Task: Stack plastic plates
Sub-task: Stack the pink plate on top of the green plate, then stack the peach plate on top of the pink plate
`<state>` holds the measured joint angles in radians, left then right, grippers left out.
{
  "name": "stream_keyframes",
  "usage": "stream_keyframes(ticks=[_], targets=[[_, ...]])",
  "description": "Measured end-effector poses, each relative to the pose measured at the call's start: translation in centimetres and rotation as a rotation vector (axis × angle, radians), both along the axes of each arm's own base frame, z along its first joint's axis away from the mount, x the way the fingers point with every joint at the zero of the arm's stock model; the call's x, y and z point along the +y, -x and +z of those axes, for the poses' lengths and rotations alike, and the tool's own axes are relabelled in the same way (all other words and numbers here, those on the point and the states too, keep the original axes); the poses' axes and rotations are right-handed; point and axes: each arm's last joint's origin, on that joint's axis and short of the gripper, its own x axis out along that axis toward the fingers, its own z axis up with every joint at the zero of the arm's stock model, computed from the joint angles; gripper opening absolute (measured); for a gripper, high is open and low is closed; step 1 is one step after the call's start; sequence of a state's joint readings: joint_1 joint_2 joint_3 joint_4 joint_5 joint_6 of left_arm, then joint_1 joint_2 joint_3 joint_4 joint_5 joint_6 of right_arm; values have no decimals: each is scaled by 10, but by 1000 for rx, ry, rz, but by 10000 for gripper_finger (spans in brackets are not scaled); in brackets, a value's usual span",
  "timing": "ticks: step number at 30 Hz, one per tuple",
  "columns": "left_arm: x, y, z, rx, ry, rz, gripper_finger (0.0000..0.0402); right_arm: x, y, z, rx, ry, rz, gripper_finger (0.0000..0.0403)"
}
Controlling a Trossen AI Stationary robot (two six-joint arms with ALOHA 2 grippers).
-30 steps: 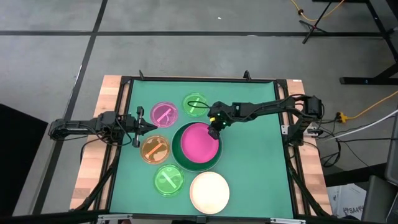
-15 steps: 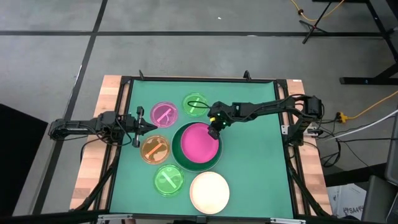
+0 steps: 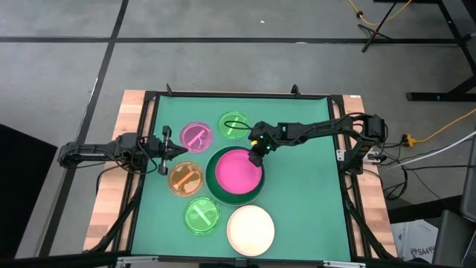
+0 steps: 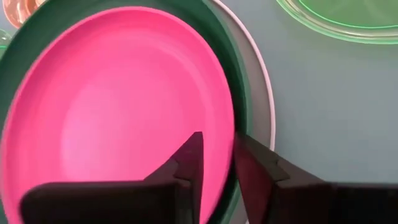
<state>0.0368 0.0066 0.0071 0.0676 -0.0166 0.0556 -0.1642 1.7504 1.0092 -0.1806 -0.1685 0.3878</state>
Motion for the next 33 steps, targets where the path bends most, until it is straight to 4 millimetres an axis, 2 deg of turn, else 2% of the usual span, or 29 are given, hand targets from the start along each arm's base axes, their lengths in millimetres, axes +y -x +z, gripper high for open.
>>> stream_keyframes(ticks=[5, 11, 20, 27, 30, 33], targets=[[0, 0, 3, -32, -1, 0, 4, 0, 0, 0, 0, 0, 0, 94], [0, 2, 15, -161, 47, -8, 9, 1, 4, 8, -9, 3, 5, 91], [0, 2, 24, -256, 147, -33, 75, 3, 20, 42, -47, 77, 8, 92], [-5, -8, 41, -320, 178, -101, 126, 27, 44, 74, -35, 181, -4, 92], [-11, -22, 55, -258, 177, -134, 132, 43, 55, 88, -53, 214, -1, 92], [-20, -44, 73, -186, 152, -169, 133, 59, 66, 100, -80, 228, 14, 92]])
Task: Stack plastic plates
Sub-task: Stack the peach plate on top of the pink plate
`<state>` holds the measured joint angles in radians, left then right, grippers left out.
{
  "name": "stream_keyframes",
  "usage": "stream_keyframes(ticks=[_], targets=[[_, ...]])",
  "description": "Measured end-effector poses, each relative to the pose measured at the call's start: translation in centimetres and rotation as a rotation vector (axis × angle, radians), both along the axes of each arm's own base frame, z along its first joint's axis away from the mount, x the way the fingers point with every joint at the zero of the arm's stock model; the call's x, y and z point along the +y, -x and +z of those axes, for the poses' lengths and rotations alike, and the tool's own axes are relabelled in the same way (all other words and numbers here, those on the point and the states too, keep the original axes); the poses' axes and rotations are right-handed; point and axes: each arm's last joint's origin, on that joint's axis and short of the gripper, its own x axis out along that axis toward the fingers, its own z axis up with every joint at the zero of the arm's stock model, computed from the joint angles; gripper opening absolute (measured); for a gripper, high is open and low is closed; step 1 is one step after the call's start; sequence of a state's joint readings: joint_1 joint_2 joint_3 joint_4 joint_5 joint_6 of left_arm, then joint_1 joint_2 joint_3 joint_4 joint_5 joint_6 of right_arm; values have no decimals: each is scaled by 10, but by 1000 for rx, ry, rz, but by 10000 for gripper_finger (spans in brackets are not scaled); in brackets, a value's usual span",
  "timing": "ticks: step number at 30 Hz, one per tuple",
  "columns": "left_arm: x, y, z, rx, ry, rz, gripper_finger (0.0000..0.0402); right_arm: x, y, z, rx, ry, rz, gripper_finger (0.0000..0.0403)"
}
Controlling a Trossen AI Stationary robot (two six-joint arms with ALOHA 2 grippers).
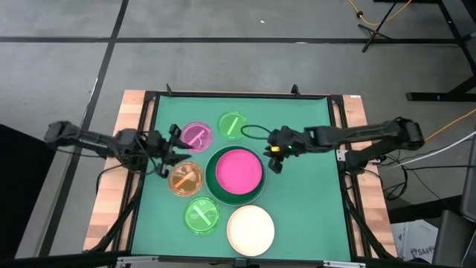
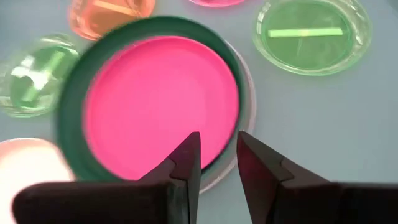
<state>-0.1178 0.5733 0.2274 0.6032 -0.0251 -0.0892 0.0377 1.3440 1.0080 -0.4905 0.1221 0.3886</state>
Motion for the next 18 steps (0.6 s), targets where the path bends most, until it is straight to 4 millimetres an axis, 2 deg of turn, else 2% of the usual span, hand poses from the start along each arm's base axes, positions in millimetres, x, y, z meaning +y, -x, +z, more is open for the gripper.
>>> stream_keyframes(ticks=[8, 13, 18], targets=[[-34, -77, 35, 183, -61, -106, 133, 27, 26, 23, -60, 20, 24, 92], [-62, -120, 41, 313, -105, -170, 133, 36, 37, 30, -68, 30, 55, 92], [-92, -154, 41, 414, -148, -227, 133, 39, 39, 31, -70, 27, 69, 92]])
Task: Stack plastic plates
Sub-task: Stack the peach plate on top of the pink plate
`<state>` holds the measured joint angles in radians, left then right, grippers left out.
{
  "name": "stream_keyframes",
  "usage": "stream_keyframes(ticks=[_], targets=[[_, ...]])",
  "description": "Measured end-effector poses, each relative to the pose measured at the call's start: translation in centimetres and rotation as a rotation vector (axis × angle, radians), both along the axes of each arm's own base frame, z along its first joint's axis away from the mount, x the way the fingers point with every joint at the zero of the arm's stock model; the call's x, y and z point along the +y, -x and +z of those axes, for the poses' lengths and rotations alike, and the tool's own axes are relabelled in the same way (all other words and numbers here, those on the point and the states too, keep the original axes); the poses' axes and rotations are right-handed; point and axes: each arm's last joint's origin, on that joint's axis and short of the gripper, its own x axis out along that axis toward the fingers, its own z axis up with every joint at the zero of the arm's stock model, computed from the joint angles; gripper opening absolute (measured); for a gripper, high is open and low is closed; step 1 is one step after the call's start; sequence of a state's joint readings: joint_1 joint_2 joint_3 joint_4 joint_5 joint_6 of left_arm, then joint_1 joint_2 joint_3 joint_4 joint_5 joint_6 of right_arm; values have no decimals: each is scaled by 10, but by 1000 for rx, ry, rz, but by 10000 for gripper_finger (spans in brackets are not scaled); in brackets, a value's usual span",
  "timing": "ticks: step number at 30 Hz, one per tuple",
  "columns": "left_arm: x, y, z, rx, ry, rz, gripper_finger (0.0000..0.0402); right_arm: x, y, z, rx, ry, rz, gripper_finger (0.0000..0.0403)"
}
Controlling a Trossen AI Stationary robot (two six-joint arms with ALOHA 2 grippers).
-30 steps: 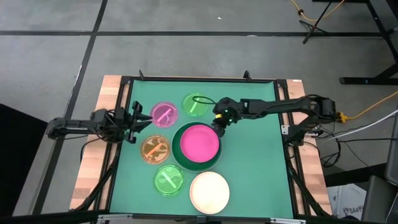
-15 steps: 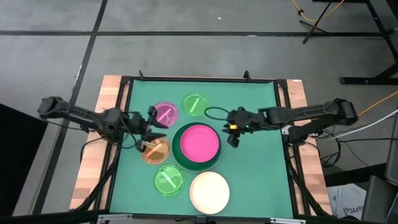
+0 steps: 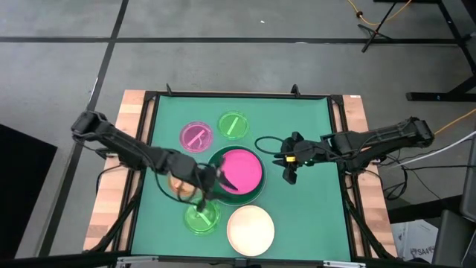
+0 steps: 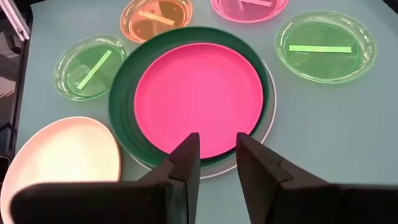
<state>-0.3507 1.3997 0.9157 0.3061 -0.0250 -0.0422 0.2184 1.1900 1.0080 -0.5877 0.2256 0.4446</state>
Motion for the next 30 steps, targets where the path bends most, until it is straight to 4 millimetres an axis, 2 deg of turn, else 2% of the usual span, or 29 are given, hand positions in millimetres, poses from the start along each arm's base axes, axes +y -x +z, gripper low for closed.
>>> stream_keyframes(ticks=[7, 14, 23, 30], targets=[[-46, -32, -23, 191, -80, -89, 133, 0, 0, 0, 2, -11, 9, 92], [-79, -38, -60, 297, -140, -154, 133, 1, 0, 0, 5, -24, 24, 92], [-100, -36, -94, 385, -211, -170, 133, 1, 0, 0, 5, -24, 24, 92], [-103, -32, -107, 416, -350, -224, 133, 0, 0, 0, 4, -24, 23, 92]])
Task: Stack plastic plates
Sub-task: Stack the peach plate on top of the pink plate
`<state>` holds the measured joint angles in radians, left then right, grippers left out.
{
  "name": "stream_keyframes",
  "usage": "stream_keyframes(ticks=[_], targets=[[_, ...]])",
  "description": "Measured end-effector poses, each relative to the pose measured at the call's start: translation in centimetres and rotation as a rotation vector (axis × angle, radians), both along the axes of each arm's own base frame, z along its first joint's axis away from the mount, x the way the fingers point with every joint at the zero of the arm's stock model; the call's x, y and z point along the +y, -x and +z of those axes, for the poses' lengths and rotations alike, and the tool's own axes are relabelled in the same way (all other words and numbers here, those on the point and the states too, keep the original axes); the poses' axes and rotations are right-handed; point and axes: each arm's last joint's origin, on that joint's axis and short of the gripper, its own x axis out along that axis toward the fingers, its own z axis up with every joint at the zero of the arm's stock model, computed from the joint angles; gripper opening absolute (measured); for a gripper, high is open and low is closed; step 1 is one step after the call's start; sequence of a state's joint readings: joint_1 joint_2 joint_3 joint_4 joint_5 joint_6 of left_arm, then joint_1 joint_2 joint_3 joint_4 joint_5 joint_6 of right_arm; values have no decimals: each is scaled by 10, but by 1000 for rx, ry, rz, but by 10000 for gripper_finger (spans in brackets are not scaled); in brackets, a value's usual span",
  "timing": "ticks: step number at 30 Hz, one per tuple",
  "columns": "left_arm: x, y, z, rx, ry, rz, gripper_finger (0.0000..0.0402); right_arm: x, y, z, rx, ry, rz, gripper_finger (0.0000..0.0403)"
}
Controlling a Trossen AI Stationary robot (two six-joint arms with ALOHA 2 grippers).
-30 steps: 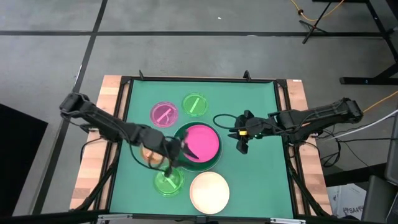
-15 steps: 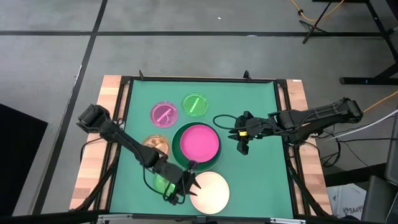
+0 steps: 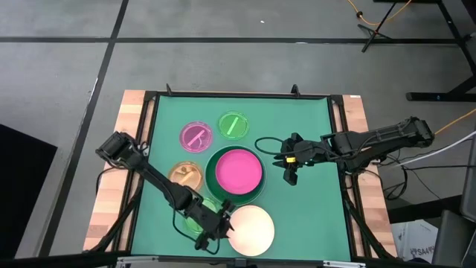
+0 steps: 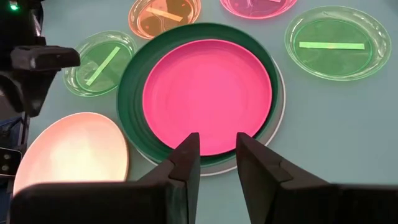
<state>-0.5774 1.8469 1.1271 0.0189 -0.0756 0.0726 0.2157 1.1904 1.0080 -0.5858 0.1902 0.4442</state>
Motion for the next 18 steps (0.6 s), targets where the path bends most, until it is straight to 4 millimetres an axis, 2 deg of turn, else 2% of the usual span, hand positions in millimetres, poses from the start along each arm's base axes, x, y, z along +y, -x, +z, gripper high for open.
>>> stream_keyframes(ticks=[9, 18], targets=[[1, 1, -7, -8, -117, -66, 133, 0, 0, 0, 0, 0, 0, 92], [-3, -3, -37, 36, -179, -148, 133, 0, 0, 0, -1, -1, 1, 92]])
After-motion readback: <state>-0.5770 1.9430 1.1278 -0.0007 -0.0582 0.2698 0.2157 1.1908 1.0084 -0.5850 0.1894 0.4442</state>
